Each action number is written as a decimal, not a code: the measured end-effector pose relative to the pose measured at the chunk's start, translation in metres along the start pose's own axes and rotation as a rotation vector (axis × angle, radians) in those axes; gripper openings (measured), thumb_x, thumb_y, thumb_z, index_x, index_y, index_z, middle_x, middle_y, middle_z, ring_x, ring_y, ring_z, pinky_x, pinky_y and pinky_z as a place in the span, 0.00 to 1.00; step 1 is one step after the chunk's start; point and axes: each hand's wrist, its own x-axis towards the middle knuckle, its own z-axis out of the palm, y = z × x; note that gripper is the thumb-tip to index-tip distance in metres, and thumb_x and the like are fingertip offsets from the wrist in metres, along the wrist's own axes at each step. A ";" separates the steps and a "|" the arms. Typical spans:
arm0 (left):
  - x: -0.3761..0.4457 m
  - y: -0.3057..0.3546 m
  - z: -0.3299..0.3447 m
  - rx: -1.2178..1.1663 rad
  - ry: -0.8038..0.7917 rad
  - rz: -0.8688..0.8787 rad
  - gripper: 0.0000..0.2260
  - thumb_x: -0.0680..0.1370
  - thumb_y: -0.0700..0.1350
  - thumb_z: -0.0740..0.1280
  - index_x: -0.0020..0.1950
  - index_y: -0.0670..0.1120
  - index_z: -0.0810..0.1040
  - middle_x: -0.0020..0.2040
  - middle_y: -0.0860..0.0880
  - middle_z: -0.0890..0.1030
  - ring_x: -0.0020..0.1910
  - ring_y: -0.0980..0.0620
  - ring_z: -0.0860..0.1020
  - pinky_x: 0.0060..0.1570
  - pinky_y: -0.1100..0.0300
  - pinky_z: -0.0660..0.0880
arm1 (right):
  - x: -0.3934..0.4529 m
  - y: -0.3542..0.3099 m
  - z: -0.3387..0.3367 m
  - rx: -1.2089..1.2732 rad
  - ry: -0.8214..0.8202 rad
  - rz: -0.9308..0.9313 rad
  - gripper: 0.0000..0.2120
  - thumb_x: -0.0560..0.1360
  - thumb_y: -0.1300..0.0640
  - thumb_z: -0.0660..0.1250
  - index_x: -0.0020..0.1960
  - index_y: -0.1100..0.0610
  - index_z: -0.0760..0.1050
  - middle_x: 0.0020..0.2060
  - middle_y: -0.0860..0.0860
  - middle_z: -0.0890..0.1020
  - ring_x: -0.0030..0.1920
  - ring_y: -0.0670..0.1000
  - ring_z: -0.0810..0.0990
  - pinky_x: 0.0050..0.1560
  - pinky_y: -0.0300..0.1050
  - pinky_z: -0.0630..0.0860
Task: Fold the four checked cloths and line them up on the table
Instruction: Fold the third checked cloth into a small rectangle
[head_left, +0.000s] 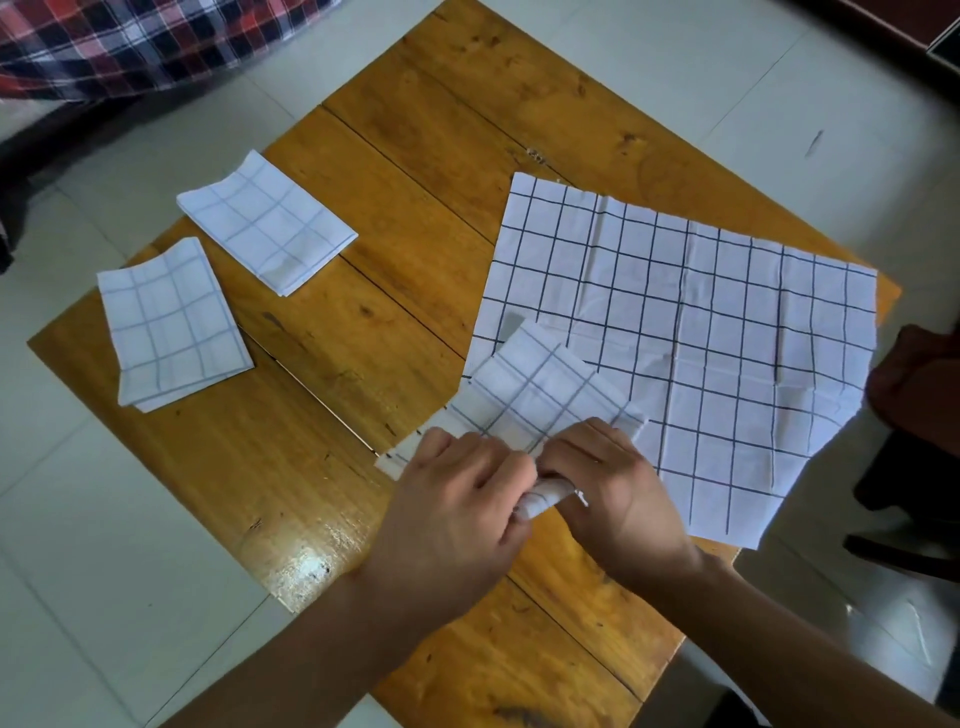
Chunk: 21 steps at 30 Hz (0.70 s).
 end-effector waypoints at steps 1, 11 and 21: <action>-0.002 0.001 0.002 -0.022 -0.029 -0.008 0.06 0.66 0.41 0.70 0.39 0.46 0.74 0.35 0.52 0.73 0.35 0.50 0.68 0.40 0.52 0.67 | -0.004 0.003 -0.001 0.024 0.006 -0.011 0.05 0.74 0.64 0.71 0.41 0.58 0.77 0.39 0.50 0.77 0.40 0.54 0.74 0.40 0.50 0.73; -0.019 -0.053 0.011 0.091 -0.252 -0.094 0.08 0.68 0.41 0.76 0.41 0.50 0.78 0.39 0.54 0.78 0.41 0.51 0.76 0.46 0.51 0.70 | -0.033 0.035 -0.008 0.041 0.082 0.038 0.06 0.71 0.69 0.72 0.43 0.60 0.80 0.43 0.51 0.81 0.46 0.54 0.78 0.45 0.51 0.75; -0.042 -0.031 0.026 0.005 -0.191 0.116 0.05 0.73 0.39 0.70 0.41 0.48 0.77 0.39 0.52 0.77 0.40 0.52 0.75 0.43 0.54 0.72 | -0.060 0.056 -0.004 -0.004 0.018 0.114 0.21 0.84 0.53 0.53 0.48 0.62 0.82 0.46 0.54 0.82 0.48 0.56 0.79 0.45 0.51 0.79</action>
